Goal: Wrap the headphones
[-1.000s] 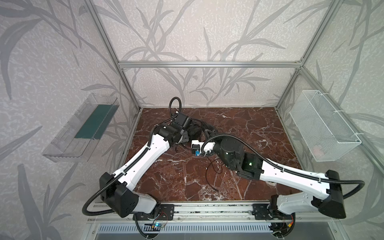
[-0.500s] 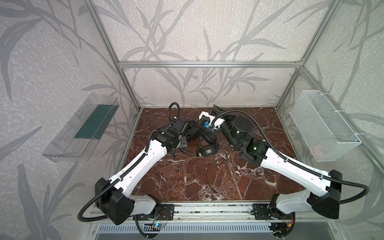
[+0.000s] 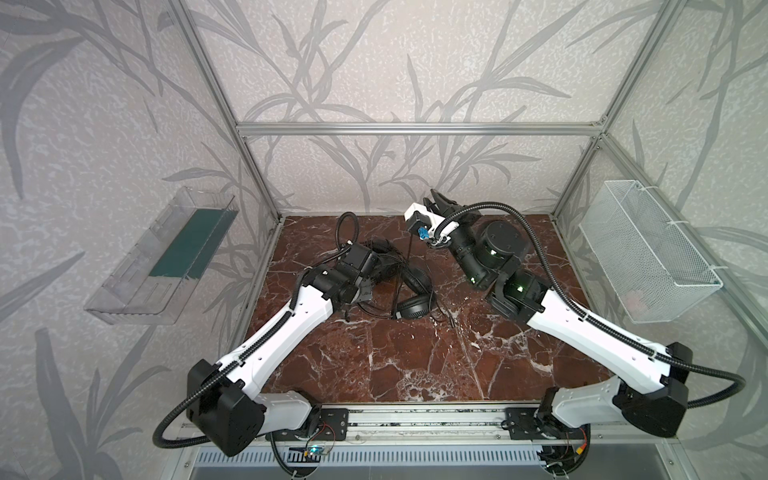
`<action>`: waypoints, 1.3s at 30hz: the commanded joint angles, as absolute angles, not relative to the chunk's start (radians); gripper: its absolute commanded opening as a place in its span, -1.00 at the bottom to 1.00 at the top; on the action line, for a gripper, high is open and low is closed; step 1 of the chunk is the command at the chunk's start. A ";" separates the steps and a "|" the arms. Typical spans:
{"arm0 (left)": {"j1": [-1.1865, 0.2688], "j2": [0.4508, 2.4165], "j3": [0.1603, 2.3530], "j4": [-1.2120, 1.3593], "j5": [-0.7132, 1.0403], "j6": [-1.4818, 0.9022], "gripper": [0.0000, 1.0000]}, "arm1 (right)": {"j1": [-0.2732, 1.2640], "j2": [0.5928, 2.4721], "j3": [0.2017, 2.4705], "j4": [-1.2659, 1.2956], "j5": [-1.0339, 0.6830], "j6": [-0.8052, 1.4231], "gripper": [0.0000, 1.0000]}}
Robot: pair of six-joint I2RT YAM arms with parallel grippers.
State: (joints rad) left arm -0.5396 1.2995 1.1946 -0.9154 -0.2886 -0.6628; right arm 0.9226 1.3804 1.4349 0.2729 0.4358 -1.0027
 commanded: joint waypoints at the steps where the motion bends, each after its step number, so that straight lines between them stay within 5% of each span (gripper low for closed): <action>1: -0.542 1.260 1.185 -0.892 -0.286 -0.652 -1.00 | 0.915 1.363 1.488 0.364 0.419 -1.008 -0.55; 10: -0.549 1.215 1.140 -0.862 -0.251 -0.630 -1.00 | 0.883 1.405 1.619 0.293 0.353 -1.041 -1.00; 16: -0.563 1.139 1.067 -0.818 -0.192 -0.584 -1.00 | 0.828 1.453 1.704 0.260 0.319 -1.018 -1.00; 25: -0.587 1.057 1.038 -0.827 -0.159 -0.537 -1.00 | 0.745 1.520 1.755 0.256 0.287 -0.921 -0.61; 30: -0.598 1.035 1.030 -0.837 -0.139 -0.515 -1.00 | 0.709 1.534 1.761 0.258 0.271 -0.854 -0.60; 39: -0.607 0.950 1.012 -0.851 -0.098 -0.499 -1.00 | 0.661 1.565 1.767 0.235 0.234 -0.815 -0.96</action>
